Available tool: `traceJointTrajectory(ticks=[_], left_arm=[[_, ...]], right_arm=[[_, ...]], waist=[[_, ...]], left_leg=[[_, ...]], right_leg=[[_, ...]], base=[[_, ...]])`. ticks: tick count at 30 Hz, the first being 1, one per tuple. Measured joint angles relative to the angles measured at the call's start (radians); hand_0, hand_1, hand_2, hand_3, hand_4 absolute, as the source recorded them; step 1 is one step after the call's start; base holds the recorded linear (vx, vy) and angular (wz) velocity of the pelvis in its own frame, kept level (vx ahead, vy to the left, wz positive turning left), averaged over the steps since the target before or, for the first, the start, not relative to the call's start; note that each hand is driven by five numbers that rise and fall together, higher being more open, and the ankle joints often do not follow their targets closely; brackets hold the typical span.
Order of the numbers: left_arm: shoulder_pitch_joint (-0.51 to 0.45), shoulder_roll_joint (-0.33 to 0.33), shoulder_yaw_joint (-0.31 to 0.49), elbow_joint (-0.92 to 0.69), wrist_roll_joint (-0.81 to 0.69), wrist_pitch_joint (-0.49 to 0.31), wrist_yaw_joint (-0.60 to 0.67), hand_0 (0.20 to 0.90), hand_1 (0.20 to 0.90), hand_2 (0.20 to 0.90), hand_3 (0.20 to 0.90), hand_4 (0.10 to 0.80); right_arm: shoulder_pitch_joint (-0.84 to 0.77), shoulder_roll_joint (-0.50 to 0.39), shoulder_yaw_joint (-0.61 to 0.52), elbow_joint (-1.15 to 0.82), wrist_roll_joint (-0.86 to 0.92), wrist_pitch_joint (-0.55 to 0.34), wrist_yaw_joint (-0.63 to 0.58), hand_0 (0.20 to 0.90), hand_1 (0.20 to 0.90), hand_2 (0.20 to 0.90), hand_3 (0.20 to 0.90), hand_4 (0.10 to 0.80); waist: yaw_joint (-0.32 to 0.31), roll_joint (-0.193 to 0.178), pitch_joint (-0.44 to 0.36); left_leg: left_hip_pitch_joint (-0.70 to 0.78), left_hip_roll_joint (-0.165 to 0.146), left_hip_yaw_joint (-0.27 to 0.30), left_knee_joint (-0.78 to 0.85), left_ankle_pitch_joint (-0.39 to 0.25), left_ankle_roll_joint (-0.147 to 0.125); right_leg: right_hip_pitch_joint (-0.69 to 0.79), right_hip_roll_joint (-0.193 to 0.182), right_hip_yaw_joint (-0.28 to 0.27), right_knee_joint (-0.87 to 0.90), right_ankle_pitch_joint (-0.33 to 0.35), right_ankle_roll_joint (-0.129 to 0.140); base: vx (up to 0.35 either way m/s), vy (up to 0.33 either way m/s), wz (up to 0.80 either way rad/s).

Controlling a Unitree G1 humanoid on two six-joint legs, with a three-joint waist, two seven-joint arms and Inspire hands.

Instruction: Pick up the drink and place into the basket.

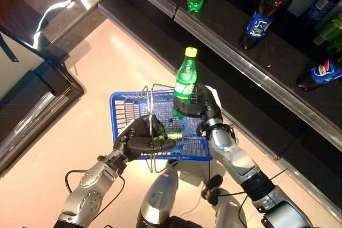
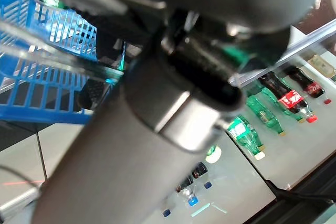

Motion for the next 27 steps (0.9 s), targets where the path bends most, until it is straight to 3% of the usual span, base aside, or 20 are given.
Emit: traceJointTrajectory(ticks=[6,14,27], left_arm=[[0.0,0.006,0.001,-0.001,-0.015,0.039,-0.037,0.3,0.3,0.3,0.2,0.1],[0.001,0.03,0.001,-0.001,-0.015,0.059,-0.038,0.3,0.3,0.3,0.2,0.1],[0.0,0.029,0.002,0.0,-0.014,0.083,-0.039,0.3,0.3,0.3,0.2,0.1]], right_arm=[[-0.022,0.088,0.031,0.175,-0.084,-0.035,-0.021,0.3,0.3,0.3,0.2,0.1],[-0.028,0.13,0.068,0.307,-0.105,-0.101,-0.022,0.3,0.3,0.3,0.2,0.1],[-0.072,0.138,0.089,0.438,-0.292,-0.17,-0.028,0.3,0.3,0.3,0.2,0.1]], waist=[[0.026,-0.001,0.0],[0.056,-0.003,-0.002],[0.055,-0.01,-0.005]], left_leg=[[-0.001,-0.008,-0.025,-0.001,0.002,0.0],[-0.009,-0.018,-0.036,-0.003,0.006,0.001],[-0.038,-0.035,-0.043,-0.003,0.015,0.007]], right_leg=[[0.011,-0.013,-0.024,0.003,-0.011,0.005],[0.005,-0.022,-0.029,0.008,-0.019,0.006],[-0.029,-0.041,-0.032,0.02,-0.021,0.014]], base=[[-0.006,-0.049,0.13],[-0.04,-0.017,0.05],[-0.015,0.002,0.01]])
